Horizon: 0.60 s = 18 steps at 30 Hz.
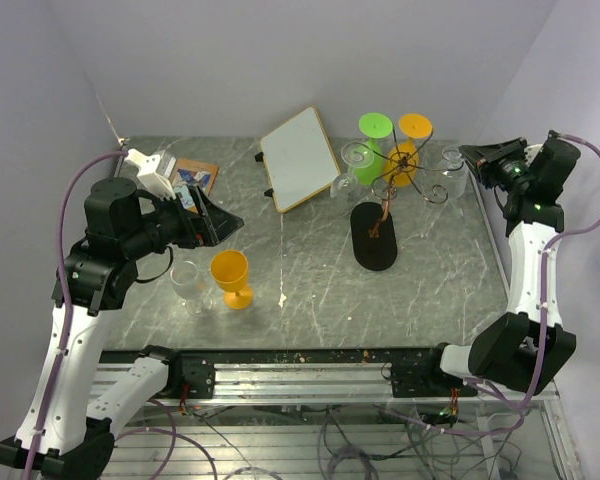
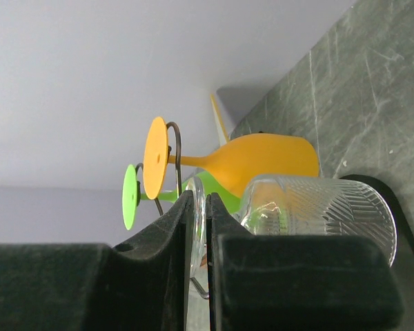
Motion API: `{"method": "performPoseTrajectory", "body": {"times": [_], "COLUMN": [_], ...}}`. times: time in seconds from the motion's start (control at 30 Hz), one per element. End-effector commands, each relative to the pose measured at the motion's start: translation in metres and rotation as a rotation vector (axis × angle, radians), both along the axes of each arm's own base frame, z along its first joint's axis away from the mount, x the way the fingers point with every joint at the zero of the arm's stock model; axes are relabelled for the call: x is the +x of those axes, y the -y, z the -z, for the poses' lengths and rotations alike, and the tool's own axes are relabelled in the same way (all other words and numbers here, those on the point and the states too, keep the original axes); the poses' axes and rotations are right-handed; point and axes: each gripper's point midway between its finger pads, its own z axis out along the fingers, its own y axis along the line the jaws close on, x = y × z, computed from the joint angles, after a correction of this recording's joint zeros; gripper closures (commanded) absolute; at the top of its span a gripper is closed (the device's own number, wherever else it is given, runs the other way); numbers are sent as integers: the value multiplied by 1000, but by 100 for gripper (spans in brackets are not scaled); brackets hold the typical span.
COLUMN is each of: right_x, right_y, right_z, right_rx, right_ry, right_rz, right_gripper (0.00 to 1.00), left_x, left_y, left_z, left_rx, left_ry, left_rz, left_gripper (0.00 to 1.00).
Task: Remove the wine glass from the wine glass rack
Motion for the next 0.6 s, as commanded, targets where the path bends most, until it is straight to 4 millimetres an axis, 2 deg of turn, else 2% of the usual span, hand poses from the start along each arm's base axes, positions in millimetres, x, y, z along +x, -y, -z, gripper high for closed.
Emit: {"method": "performPoseTrajectory", "body": {"times": [0.0, 0.27, 0.57], "right_x": [-4, -12, -19], "right_y": [1, 5, 0], "right_z": [-21, -25, -32], "right_rx": [34, 44, 70], "right_ry": [50, 56, 65], "right_rz": [41, 92, 87], "right_gripper": [100, 100, 100], "left_x": [0, -1, -1], "left_y": [-2, -2, -3], "left_z": [-3, 0, 4], "left_rx": [-7, 0, 7], "left_ry": [13, 9, 1], "left_rz": [-10, -11, -12], "left_gripper": [0, 1, 1]}}
